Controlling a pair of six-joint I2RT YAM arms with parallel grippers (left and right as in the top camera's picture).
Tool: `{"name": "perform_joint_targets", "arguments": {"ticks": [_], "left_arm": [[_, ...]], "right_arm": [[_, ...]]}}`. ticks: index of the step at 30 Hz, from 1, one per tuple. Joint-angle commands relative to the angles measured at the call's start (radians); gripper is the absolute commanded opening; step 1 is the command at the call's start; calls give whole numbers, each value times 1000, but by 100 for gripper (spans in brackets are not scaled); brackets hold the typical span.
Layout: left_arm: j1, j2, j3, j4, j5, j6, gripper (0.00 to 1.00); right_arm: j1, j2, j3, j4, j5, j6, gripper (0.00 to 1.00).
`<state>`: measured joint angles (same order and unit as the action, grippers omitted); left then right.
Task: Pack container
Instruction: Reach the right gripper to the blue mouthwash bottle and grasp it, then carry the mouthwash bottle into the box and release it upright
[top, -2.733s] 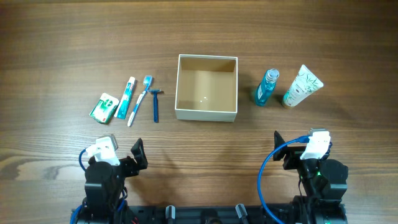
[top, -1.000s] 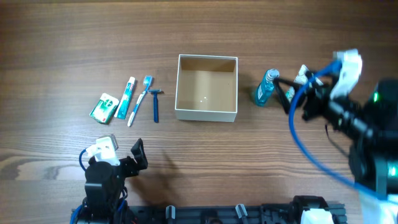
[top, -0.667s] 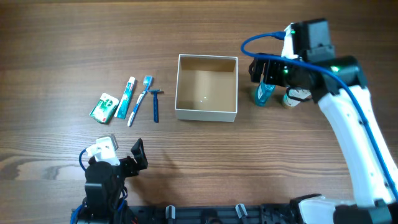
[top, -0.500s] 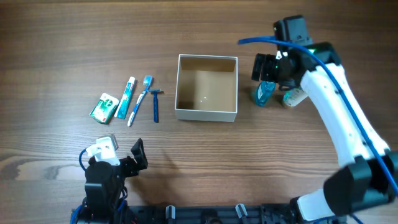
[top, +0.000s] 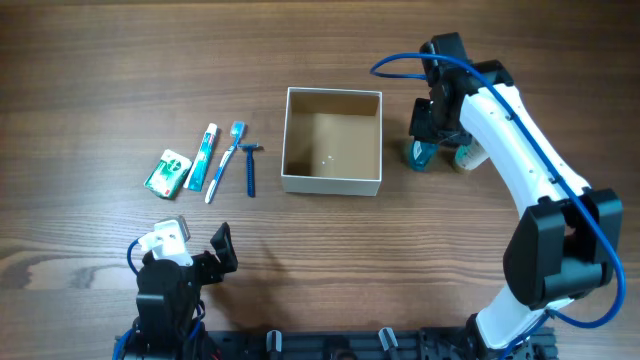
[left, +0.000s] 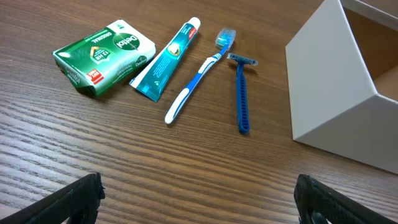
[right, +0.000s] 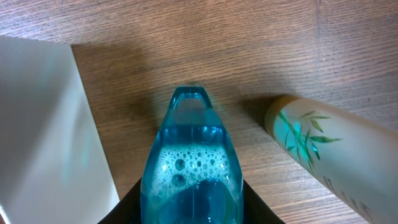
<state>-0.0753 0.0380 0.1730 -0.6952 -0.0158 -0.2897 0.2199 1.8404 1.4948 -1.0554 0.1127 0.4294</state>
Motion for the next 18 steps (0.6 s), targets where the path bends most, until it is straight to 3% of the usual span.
{"name": "perform_joint_targets", "arguments": {"ticks": [1, 5, 8, 11, 15, 18], "left_arm": [[7, -5, -13, -5, 16, 14, 100], [7, -5, -13, -5, 16, 14, 100], [7, -5, -13, -5, 16, 14, 100], [7, -5, -13, -5, 16, 14, 100], [7, -5, -13, -5, 16, 14, 100], [7, -5, -13, -5, 16, 14, 100]], "right_arm": [[10, -173, 18, -11, -1, -11, 17], [106, -500, 18, -21, -1, -22, 6], [232, -602, 18, 14, -21, 37, 6], [296, -515, 9, 32, -20, 129, 7], [304, -200, 6, 148, 18, 84, 9], [301, -56, 6, 209, 31, 67, 10]]}}
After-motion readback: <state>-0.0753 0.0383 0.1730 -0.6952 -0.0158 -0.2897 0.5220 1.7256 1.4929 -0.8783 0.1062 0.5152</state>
